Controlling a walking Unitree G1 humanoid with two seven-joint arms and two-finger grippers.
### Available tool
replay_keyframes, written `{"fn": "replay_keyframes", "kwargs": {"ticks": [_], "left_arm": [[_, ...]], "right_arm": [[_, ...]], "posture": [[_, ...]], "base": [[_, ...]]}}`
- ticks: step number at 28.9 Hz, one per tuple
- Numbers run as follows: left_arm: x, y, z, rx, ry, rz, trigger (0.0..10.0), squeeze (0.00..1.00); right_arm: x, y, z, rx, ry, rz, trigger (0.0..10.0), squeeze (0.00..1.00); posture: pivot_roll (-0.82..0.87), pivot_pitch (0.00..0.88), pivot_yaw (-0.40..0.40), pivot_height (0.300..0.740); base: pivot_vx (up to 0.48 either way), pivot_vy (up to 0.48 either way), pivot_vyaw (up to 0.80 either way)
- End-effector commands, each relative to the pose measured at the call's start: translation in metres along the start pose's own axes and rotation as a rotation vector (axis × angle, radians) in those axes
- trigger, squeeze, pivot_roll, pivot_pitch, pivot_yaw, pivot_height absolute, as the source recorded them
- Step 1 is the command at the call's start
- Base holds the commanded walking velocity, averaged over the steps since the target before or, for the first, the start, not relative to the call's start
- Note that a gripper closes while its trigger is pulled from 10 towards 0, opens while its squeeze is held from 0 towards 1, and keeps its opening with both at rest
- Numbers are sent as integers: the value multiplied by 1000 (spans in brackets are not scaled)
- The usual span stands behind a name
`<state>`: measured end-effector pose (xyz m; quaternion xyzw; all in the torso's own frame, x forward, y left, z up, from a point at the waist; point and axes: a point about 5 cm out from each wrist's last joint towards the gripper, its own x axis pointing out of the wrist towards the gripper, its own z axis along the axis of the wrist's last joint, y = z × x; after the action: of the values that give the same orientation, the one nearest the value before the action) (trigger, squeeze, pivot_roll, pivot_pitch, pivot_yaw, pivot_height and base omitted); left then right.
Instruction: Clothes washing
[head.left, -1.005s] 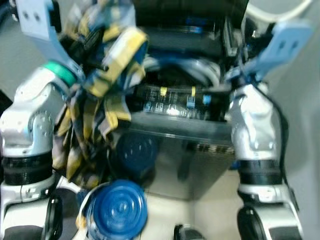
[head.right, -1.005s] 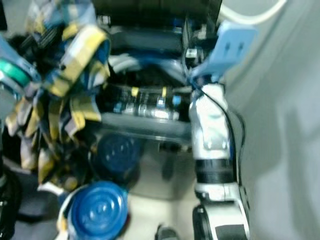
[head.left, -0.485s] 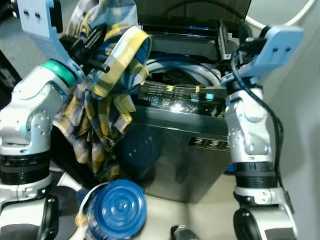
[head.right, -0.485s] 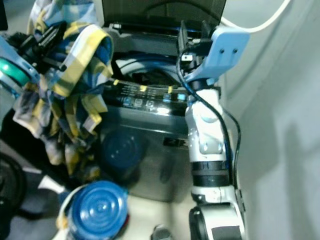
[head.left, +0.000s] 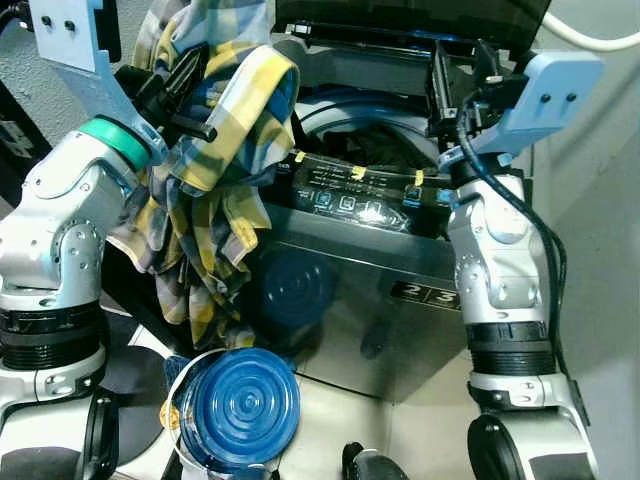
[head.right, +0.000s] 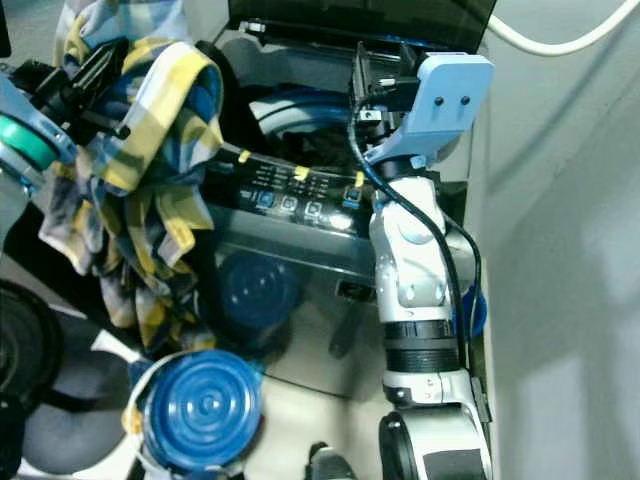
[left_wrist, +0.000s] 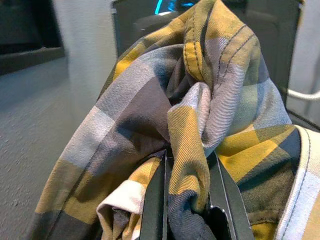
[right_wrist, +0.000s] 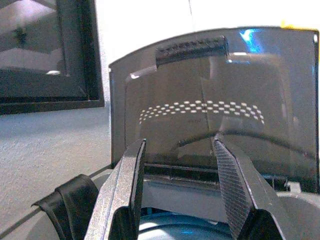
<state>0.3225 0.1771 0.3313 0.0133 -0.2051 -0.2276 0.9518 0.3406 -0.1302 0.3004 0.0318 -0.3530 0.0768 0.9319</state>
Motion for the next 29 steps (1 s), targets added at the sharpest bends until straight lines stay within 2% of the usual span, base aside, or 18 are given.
{"fn": "replay_keyframes", "kwargs": {"ticks": [1,5,8,10,11,12,14,15,16,17,18,19,23,25,26,27,28,29], "left_arm": [[0,-2,6,36,-31,-32,10000,0],[16,-5,5,16,-49,-95,10000,0],[44,9,15,104,-102,-45,10000,0],[65,14,39,287,-200,-6,10000,0],[65,14,39,287,-200,-6,10000,0],[72,13,50,374,-245,5,10000,0],[88,5,84,645,-348,48,10000,0],[88,5,84,645,-348,48,10000,0],[94,-1,103,765,-406,67,10000,0],[94,-1,103,765,-406,67,10000,0],[99,-8,125,882,-475,100,10000,0],[99,-8,125,882,-475,100,10000,0],[101,-22,163,1146,-643,238,10000,0],[105,-22,161,1190,-625,251,10000,0],[109,-19,153,1159,-552,232,10000,0],[117,-10,134,1005,-382,174,10000,0],[122,7,90,683,-103,101,10000,0],[122,7,90,683,-103,101,10000,0]], "right_arm": [[2,5,4,-14,-23,30,10000,0],[8,6,15,-10,-68,59,10000,0],[16,9,32,3,-135,94,10000,0],[20,10,46,18,-197,106,10000,0],[20,10,46,18,-197,106,10000,0],[21,11,52,24,-223,109,10000,0],[23,8,69,30,-299,88,10000,0],[23,8,69,30,-299,88,10000,0],[23,5,76,14,-333,67,10000,0],[23,5,76,14,-333,67,10000,0],[22,2,81,-9,-361,45,10000,0],[22,2,81,-9,-361,45,10000,0],[20,-2,88,-43,-394,11,10000,0],[18,-2,88,-53,-391,10,10000,0],[17,-1,86,-59,-386,12,10000,0],[15,1,84,-62,-374,19,10000,0],[14,3,81,-59,-356,27,10000,0],[14,3,81,-59,-356,27,10000,0]], "posture": [[95,54,77,740],[91,44,72,740],[79,40,72,740],[74,37,72,740],[74,37,72,740],[74,37,72,740],[60,44,80,740],[60,44,80,740],[41,53,90,740],[41,53,90,740],[31,61,94,740],[31,61,94,740],[21,71,100,740],[8,85,109,740],[9,85,110,740],[9,85,110,740],[10,95,115,740],[10,95,115,740]], "base": [[0,0,0],[0,0,0],[0,0,0],[0,0,0],[0,0,0],[0,0,0],[0,0,0],[0,0,0],[0,0,0],[0,0,0],[0,0,0],[0,0,0],[0,0,0],[0,0,0],[0,0,0],[0,0,0],[0,0,0],[0,0,0]]}}
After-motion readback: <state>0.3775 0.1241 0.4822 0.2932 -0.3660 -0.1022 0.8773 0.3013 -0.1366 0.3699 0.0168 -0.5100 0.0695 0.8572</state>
